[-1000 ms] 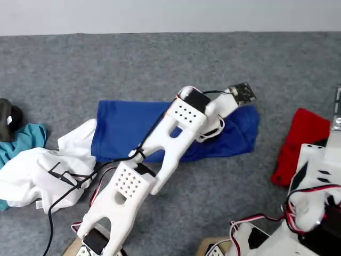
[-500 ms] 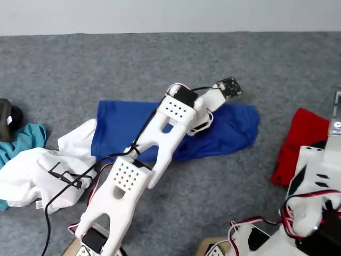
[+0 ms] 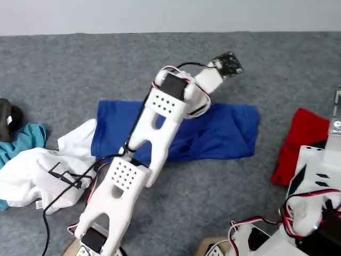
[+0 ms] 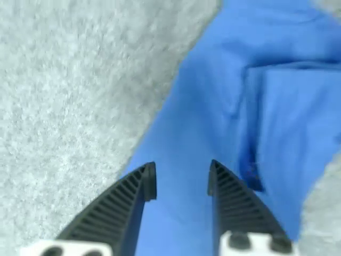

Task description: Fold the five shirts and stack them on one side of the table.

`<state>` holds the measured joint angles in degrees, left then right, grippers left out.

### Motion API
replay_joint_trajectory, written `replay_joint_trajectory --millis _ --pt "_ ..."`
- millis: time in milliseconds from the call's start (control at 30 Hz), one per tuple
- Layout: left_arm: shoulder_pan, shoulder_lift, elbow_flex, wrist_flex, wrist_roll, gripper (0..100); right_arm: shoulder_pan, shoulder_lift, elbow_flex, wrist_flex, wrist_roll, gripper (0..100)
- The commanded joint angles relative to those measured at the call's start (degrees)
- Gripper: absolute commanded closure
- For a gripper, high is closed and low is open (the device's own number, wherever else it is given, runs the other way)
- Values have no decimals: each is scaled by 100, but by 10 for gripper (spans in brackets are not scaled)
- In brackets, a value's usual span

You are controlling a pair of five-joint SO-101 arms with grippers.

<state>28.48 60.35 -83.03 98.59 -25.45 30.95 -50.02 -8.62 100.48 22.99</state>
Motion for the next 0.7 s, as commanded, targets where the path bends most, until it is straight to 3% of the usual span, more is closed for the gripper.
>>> replay_joint_trajectory --millis 0,100,367,500,667 --pt "202 -308 -295 229 255 836 57 22 -9 233 -26 989" --pt "510 -668 409 229 273 836 57 22 -9 233 -26 989" --pt "958 -1969 3723 202 62 837 57 22 -9 233 -26 989" --pt "826 -2101 4690 141 -334 856 57 48 -9 233 -26 989" --pt "308 -2092 5235 -651 -492 879 57 66 0 233 -35 989"
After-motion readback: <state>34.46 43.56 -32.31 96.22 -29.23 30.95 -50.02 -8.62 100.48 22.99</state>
